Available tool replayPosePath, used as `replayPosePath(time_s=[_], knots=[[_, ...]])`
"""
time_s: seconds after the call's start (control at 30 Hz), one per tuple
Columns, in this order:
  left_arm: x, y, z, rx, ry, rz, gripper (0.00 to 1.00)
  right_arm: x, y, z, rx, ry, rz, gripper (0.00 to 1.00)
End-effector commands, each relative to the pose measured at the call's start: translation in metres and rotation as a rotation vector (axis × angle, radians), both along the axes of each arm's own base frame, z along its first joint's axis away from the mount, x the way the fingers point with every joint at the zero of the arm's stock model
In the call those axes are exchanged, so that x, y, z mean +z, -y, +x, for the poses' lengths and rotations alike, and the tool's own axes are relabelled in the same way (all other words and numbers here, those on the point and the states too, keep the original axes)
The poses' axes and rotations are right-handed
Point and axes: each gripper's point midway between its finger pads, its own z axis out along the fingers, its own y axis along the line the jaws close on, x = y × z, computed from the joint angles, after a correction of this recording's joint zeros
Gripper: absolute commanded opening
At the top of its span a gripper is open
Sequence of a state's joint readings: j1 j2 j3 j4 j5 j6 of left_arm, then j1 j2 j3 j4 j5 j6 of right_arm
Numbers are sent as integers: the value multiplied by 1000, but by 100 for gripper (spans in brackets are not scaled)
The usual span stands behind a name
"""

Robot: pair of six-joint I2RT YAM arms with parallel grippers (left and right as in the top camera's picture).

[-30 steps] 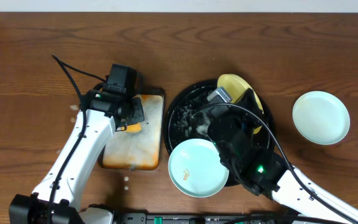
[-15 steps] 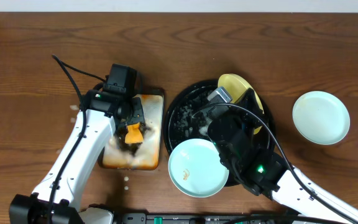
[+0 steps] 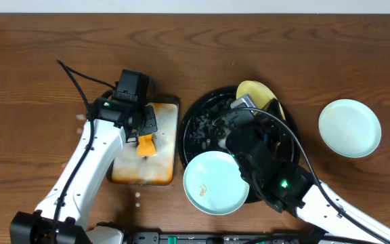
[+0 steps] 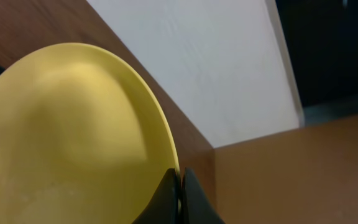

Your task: Clean dirty plates on tray and stack at the side

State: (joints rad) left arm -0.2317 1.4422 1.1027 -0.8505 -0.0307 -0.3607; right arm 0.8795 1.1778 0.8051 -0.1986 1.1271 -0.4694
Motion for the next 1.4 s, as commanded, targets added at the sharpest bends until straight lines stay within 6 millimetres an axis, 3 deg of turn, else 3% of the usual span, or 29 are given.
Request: replayPosePath(time_s=[0.0, 0.33, 0.53, 0.77, 0.93, 1.17, 1.37], knots=[[-2, -2, -2, -6, -10, 8, 24, 10, 9, 2, -63, 56, 112, 1], [-1, -2, 0, -6, -2, 5, 26, 9, 12, 4, -73, 55, 128, 1], [-1, -1, 1, -7, 1, 2, 27, -11, 0, 3, 15, -47, 111, 1], [0, 3, 3, -13, 8, -19, 27, -9, 3, 4, 66, -107, -107, 1], [0, 3, 3, -13, 9, -19, 27, -7, 20, 9, -43, -42, 62, 1], [0, 4, 4, -14, 15, -24, 27, -12, 36, 18, -90, -46, 136, 1], [0, 4, 4, -14, 14, -24, 28, -35, 9, 19, 86, -184, 164, 1]])
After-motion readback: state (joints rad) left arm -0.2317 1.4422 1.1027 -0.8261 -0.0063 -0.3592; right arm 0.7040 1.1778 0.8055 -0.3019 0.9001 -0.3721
